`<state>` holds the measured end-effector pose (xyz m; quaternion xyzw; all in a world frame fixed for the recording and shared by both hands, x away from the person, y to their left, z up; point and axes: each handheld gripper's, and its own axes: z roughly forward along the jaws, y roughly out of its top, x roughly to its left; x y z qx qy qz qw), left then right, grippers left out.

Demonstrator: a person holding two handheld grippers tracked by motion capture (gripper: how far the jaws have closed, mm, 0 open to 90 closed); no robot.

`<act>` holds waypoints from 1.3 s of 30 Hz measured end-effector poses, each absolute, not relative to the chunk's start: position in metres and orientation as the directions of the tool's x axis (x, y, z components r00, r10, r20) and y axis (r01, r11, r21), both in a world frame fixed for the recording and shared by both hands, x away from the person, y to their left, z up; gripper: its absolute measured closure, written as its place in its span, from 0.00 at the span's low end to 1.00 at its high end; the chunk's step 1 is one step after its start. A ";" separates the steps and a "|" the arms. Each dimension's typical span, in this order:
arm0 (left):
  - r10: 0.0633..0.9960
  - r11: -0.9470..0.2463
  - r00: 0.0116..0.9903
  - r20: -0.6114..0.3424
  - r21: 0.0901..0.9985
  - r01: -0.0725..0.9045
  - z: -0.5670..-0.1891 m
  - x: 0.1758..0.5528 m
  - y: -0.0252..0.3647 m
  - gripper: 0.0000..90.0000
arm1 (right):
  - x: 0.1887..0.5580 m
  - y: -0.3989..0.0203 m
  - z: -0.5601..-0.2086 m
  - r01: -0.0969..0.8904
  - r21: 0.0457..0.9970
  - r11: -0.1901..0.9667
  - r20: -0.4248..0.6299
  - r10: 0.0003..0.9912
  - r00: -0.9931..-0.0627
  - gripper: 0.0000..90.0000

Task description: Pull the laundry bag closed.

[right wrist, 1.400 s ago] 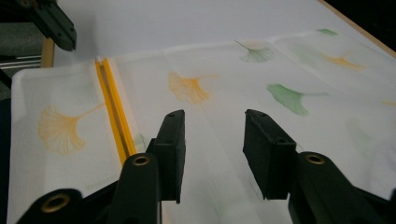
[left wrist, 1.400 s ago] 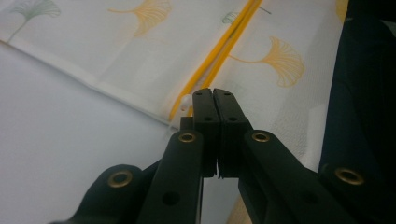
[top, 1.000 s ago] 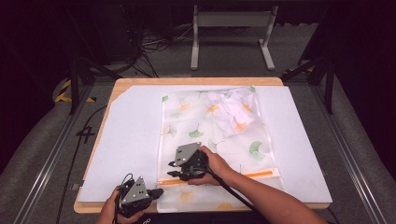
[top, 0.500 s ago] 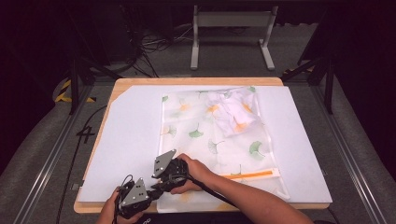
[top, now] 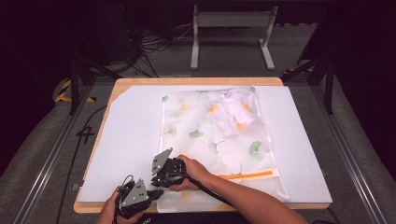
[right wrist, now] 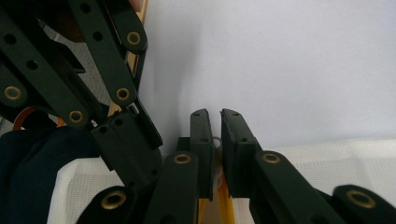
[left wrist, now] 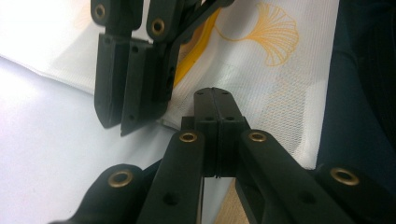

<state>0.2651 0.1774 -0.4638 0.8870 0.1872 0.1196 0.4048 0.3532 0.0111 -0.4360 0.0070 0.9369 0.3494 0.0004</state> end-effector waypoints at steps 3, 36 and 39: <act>0.429 -0.601 0.901 0.059 0.763 0.237 -0.464 0.265 0.177 1.00 | 0.354 0.007 -0.434 0.027 0.673 0.739 0.015 0.023 -1.000 0.93; 0.432 -0.589 0.901 0.039 0.768 0.250 -0.464 0.266 0.178 1.00 | 0.356 -0.026 -0.437 0.117 0.680 0.724 0.078 0.087 -0.993 0.87; 0.432 -0.589 0.901 0.037 0.769 0.250 -0.464 0.266 0.178 1.00 | 0.359 -0.026 -0.439 0.134 0.681 0.720 0.101 0.089 -0.991 0.83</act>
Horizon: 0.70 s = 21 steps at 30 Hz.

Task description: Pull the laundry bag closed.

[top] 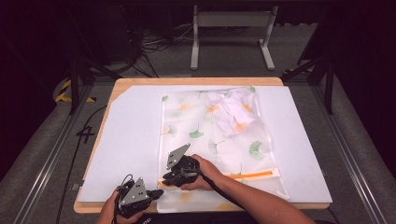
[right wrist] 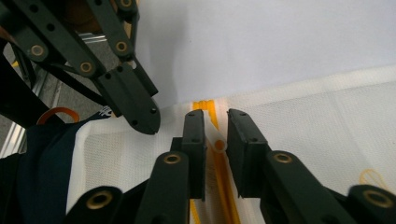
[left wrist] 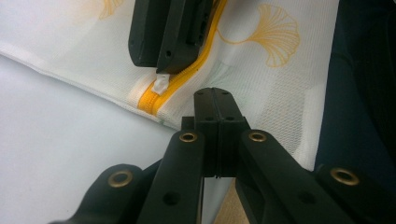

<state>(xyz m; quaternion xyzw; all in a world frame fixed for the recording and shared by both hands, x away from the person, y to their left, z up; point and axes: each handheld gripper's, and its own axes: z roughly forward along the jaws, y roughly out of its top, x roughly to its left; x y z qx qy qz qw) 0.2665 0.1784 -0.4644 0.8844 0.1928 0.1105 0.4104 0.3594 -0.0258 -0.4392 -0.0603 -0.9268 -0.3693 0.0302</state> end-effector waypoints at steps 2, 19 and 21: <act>0.429 -0.590 0.903 0.036 0.768 0.250 -0.464 0.267 0.179 1.00 | 0.362 -0.025 -0.440 0.132 0.691 0.711 0.099 0.087 -0.991 0.79; 0.427 -0.587 0.904 0.027 0.769 0.254 -0.465 0.268 0.179 1.00 | 0.366 -0.017 -0.432 0.098 0.712 0.696 0.090 0.049 -0.995 0.73; 0.425 -0.590 0.905 0.032 0.768 0.250 -0.464 0.268 0.179 1.00 | 0.364 -0.013 -0.434 0.081 0.694 0.715 0.077 0.038 -0.996 0.71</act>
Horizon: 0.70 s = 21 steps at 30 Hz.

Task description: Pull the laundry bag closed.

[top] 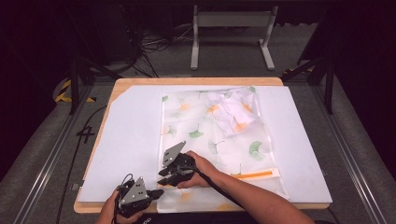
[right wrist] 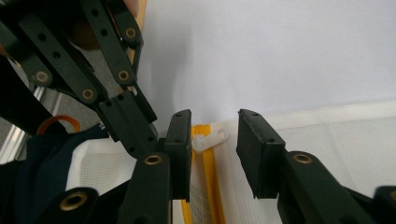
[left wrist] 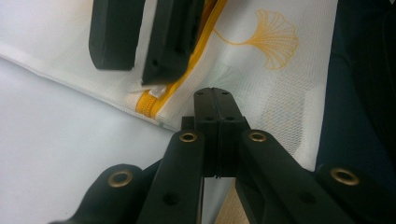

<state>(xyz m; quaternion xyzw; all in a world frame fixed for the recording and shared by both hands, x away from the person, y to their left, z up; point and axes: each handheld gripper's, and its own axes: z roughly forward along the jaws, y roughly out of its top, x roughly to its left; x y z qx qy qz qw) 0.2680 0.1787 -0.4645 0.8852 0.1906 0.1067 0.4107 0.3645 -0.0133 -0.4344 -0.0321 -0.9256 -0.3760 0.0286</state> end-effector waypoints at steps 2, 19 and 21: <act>0.426 -0.584 0.905 0.022 0.770 0.256 -0.465 0.268 0.179 1.00 | 0.365 -0.011 -0.437 0.071 0.687 0.723 0.070 0.031 -0.997 0.67; 0.426 -0.583 0.905 0.020 0.771 0.257 -0.465 0.269 0.179 1.00 | 0.363 -0.011 -0.437 0.046 0.652 0.757 0.056 0.012 -0.998 0.85; 0.426 -0.583 0.905 0.020 0.770 0.257 -0.465 0.269 0.179 1.00 | 0.363 -0.013 -0.436 0.053 0.638 0.768 0.054 0.023 -0.998 0.85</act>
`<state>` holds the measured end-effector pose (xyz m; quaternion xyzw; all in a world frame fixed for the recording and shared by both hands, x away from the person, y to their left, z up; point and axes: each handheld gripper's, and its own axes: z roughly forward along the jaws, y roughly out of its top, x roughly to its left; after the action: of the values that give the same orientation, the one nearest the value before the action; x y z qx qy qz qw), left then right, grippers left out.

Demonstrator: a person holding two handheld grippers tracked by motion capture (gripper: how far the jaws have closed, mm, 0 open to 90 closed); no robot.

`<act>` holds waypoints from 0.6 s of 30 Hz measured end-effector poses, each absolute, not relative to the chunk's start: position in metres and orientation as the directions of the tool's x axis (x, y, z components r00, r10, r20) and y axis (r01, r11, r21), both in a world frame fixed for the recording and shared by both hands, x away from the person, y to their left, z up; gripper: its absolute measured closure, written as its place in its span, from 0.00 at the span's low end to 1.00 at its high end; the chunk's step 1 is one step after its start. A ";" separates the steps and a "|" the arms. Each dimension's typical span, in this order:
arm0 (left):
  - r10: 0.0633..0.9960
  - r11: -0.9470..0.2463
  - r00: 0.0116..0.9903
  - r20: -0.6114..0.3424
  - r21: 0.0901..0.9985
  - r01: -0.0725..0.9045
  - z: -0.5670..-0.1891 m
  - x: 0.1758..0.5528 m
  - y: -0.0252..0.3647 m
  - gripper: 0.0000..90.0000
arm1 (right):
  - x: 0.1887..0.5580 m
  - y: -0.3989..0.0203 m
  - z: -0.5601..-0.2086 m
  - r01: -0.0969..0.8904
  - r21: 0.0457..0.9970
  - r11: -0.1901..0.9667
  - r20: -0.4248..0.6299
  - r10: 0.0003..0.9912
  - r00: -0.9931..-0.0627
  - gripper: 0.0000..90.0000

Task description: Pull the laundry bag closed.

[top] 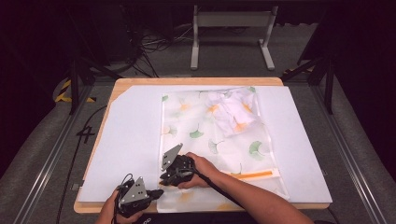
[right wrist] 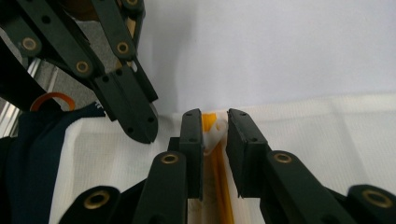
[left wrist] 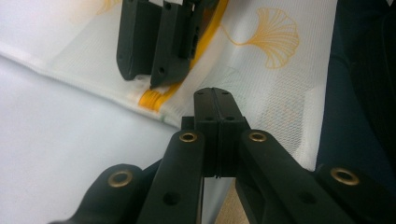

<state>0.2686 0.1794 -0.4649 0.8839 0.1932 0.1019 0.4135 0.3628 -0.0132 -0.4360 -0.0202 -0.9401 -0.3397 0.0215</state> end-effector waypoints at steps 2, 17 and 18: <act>0.425 -0.580 0.905 0.015 0.772 0.260 -0.465 0.269 0.180 1.00 | 0.365 -0.018 -0.434 0.065 0.644 0.762 0.064 0.031 -0.997 0.86; 0.423 -0.579 0.906 0.013 0.773 0.259 -0.465 0.270 0.180 1.00 | 0.370 -0.019 -0.431 0.052 0.712 0.700 0.052 0.021 -0.998 0.65; 0.423 -0.579 0.906 0.013 0.773 0.260 -0.465 0.270 0.180 1.00 | 0.370 -0.019 -0.431 0.052 0.712 0.700 0.052 0.021 -0.998 0.65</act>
<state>0.2696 0.1802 -0.4652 0.8831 0.1932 0.0981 0.4161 0.3701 -0.0191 -0.4310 -0.0201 -0.9217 -0.3869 0.0200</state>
